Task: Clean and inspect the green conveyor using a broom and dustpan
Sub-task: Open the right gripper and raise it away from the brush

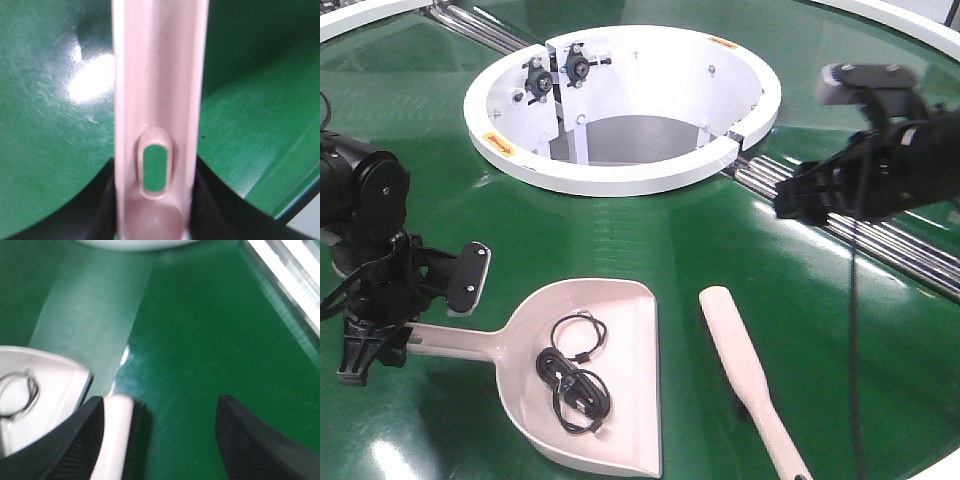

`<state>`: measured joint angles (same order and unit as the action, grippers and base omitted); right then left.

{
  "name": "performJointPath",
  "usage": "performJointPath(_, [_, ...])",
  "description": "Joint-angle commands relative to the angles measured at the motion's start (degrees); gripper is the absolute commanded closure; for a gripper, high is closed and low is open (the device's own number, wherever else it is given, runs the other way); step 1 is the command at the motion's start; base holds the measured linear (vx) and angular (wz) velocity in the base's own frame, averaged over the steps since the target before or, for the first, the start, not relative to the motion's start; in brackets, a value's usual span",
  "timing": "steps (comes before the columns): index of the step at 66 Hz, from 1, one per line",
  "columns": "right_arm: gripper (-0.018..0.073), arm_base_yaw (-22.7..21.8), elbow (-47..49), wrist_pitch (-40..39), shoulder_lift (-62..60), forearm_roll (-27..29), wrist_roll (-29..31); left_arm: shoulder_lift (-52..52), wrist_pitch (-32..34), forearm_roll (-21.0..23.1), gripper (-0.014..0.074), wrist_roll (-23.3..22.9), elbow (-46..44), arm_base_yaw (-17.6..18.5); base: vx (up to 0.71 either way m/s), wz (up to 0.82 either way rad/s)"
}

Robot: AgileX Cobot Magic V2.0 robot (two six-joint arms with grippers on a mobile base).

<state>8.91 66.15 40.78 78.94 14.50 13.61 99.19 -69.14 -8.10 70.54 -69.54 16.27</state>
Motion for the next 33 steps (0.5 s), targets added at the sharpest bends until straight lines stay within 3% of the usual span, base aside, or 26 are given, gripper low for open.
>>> performJointPath(1, [0.0125,-0.5,-5.3,-12.5,-8.3,-1.4,-0.1,-2.1,-2.3,1.1,0.0619,0.6,-1.3,0.5,0.0,0.0])
performJointPath(9, [0.0181,-0.5,-14.4,-23.0,-16.9,-1.4,-0.1,-2.1,-2.3,1.1,0.0619,0.6,-1.3,0.5,0.0,0.0])
performJointPath(16, [0.0286,-0.5,-21.1,-27.5,-24.0,-1.4,-0.1,-2.1,-2.3,1.1,0.0619,0.6,-1.3,0.5,0.0,0.0])
performJointPath(27, [0.0567,-0.5,-28.0,-28.5,-32.6,-1.4,-0.1,-2.1,-2.3,1.1,0.0619,0.6,-1.3,0.5,0.0,0.0])
performJointPath(33, [0.0571,-0.5,-29.3,-28.5,-34.8,-1.4,-0.1,-2.1,-2.3,1.1,0.0619,0.6,-1.3,0.5,0.0,0.0])
